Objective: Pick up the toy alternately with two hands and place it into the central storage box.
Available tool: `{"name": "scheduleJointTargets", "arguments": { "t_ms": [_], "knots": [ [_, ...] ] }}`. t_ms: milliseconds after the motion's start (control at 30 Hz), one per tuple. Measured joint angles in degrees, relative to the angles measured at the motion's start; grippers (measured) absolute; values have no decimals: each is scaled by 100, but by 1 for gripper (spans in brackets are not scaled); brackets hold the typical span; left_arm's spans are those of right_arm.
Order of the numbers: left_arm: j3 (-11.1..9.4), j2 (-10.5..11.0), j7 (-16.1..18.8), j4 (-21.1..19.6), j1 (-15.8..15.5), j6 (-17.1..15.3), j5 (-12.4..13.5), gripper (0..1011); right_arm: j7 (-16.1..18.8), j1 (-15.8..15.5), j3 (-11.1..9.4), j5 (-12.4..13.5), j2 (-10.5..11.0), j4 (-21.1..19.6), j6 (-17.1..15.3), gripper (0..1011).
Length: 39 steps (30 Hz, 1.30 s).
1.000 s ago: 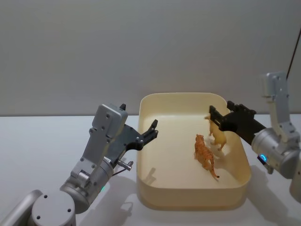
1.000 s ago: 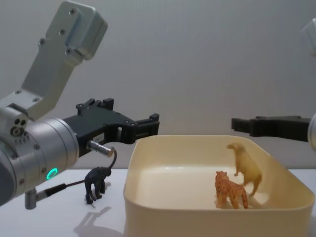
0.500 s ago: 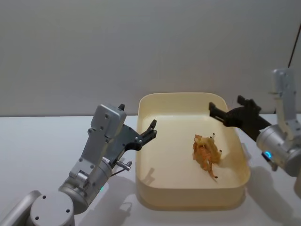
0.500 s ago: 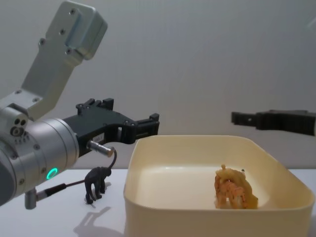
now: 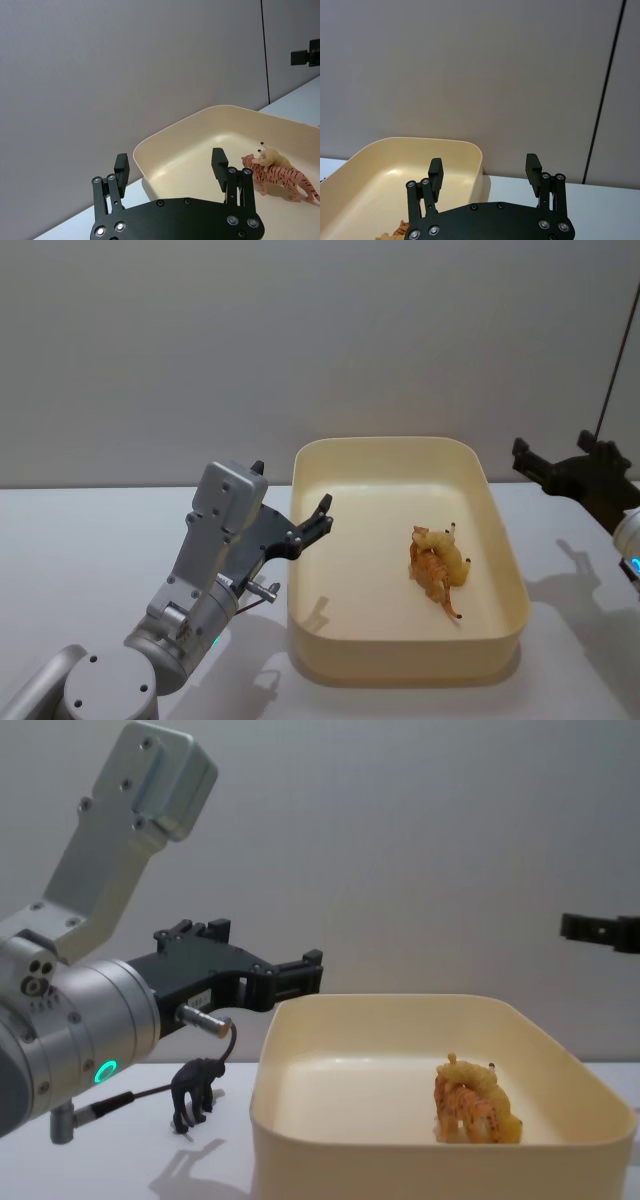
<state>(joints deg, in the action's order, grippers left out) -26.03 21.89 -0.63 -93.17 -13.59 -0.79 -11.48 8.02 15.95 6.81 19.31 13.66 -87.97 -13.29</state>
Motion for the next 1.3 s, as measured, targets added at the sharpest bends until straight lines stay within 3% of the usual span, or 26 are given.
{"name": "scheduleJointTargets", "arguments": {
  "t_ms": [267,767,967,1300],
  "knots": [
    [4,-14,-29,16,-17,0,0,1002,-82,-95,-101,111,89,-138,11,1001],
    [171,-208,-613,444,-459,-13,-300,1001,-165,-191,-195,223,182,-272,27,1001],
    [259,-273,-646,573,-625,-257,-442,1001,-176,-206,-210,238,195,-291,31,1001],
    [382,-385,-457,811,-910,-996,-532,1001,-184,-216,-222,251,204,-308,31,1001]
  ]
}}
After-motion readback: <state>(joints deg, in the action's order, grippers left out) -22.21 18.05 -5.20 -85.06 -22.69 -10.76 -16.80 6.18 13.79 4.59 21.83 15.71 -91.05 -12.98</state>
